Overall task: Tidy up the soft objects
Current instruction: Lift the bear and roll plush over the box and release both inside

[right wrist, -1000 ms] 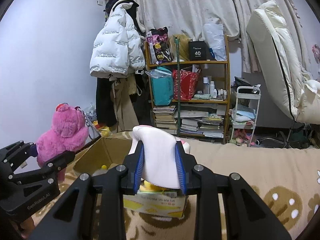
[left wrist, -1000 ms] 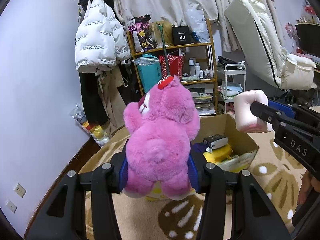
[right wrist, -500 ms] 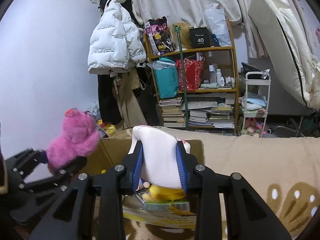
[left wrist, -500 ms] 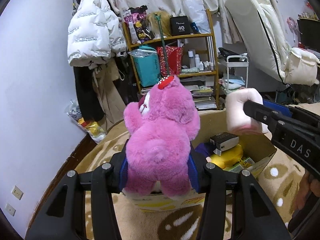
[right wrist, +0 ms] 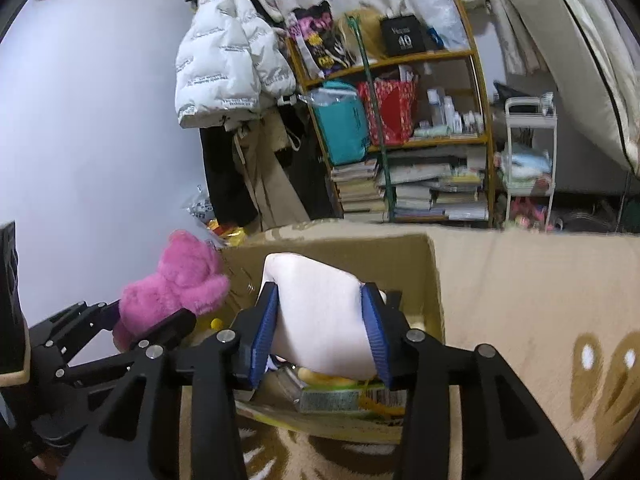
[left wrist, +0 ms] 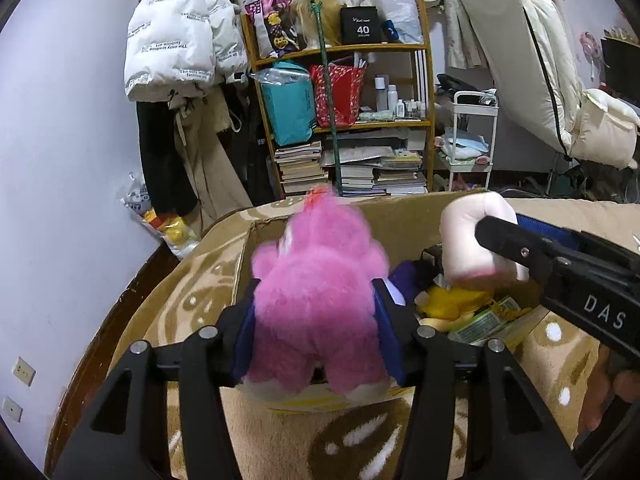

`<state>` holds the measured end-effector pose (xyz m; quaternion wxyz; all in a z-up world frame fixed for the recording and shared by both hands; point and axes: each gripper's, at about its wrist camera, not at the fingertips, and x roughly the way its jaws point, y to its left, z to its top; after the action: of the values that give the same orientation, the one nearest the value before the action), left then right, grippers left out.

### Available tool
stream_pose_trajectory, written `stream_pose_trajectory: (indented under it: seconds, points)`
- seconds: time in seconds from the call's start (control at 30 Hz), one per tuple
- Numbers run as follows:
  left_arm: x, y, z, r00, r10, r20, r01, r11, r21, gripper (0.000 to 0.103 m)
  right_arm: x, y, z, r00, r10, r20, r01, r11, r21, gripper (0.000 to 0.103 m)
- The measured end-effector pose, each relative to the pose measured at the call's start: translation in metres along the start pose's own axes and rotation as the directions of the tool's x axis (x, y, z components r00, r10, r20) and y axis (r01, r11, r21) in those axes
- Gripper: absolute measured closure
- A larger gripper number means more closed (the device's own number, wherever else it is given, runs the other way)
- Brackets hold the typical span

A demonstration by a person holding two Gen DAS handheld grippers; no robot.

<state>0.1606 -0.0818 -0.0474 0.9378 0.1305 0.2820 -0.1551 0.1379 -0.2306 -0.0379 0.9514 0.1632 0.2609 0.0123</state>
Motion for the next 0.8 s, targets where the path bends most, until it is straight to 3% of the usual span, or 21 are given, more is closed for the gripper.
stream_pose_trajectory:
  seconds: [0.17,0.3,0.43,0.5,0.57,0.8]
  points:
    - [-0.008,0.001,0.0,1.0,0.013,0.028,-0.013,1.0,0.005,0.035,-0.003,-0.005,-0.004,1.0,0.01,-0.009,-0.01,1.0,0.022,0.054]
    - [-0.015,0.003,-0.003,0.999,0.028,0.028,-0.028,1.0,0.006,0.032,-0.014,-0.001,0.001,1.0,0.006,0.018,-0.007,1.0,0.004,0.043]
    - [-0.03,0.007,-0.006,0.997,0.057,0.042,-0.056,0.998,-0.019,0.023,-0.026,0.003,0.004,0.999,-0.02,0.038,0.021,1.0,-0.012,0.041]
    - [-0.041,0.01,-0.009,0.997,0.056,0.052,-0.054,0.998,-0.037,0.022,-0.036,0.004,0.007,0.998,-0.032,0.049,0.033,0.999,-0.006,0.03]
    - [-0.053,0.01,-0.013,0.997,0.044,0.061,-0.042,0.998,-0.038,0.016,-0.048,0.006,0.008,0.997,-0.031,0.069,0.031,0.999,-0.012,0.028]
    - [-0.092,0.003,-0.019,0.996,0.035,0.085,-0.033,0.999,-0.017,0.015,-0.087,0.016,0.011,0.995,-0.023,0.099,0.026,0.999,-0.032,0.014]
